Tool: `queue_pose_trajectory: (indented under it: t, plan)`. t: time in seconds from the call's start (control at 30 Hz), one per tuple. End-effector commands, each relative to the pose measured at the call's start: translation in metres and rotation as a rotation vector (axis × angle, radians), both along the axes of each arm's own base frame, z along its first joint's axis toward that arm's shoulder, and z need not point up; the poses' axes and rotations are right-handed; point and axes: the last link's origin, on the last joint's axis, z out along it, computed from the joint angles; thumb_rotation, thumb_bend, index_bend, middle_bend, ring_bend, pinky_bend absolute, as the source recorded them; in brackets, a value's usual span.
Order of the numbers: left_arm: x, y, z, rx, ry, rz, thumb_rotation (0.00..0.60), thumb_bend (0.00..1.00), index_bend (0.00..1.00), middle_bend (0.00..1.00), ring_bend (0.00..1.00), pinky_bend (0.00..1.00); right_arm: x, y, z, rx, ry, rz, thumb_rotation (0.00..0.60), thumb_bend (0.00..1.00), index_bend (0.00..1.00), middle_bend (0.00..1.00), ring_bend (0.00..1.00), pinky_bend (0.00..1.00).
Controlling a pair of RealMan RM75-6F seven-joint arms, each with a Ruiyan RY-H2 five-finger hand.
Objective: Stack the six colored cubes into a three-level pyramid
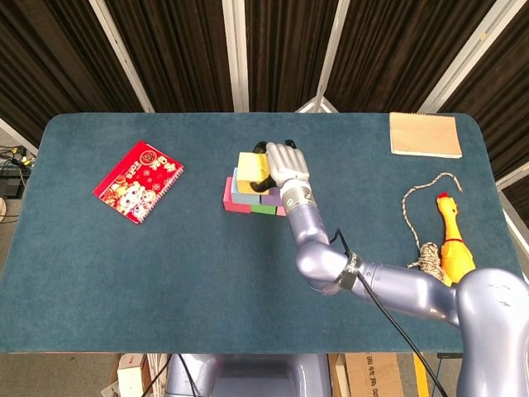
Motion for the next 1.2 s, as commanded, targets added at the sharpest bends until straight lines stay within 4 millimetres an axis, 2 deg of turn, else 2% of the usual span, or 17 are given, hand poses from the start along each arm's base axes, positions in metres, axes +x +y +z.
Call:
queue_pose_trajectory:
  t: [0.03, 0.53, 1.2]
  plan:
    - [0.000, 0.000, 0.000, 0.000, 0.002, 0.001, 0.600, 0.32, 0.16, 0.06, 0.00, 0.00, -0.001, -0.001, 0.001, -0.003, 0.001, 0.000, 0.600, 0.46, 0.45, 0.49, 0.31, 0.01]
    - [0.002, 0.001, -0.002, 0.001, 0.010, 0.003, 0.600, 0.32, 0.16, 0.06, 0.00, 0.00, -0.011, -0.003, 0.006, 0.011, -0.004, -0.002, 0.600, 0.46, 0.45, 0.49, 0.30, 0.00]
    - [0.002, 0.001, -0.002, 0.005, 0.009, 0.002, 0.600, 0.32, 0.16, 0.06, 0.00, 0.00, -0.012, -0.005, 0.001, 0.017, -0.024, 0.006, 0.600, 0.46, 0.45, 0.47, 0.29, 0.00]
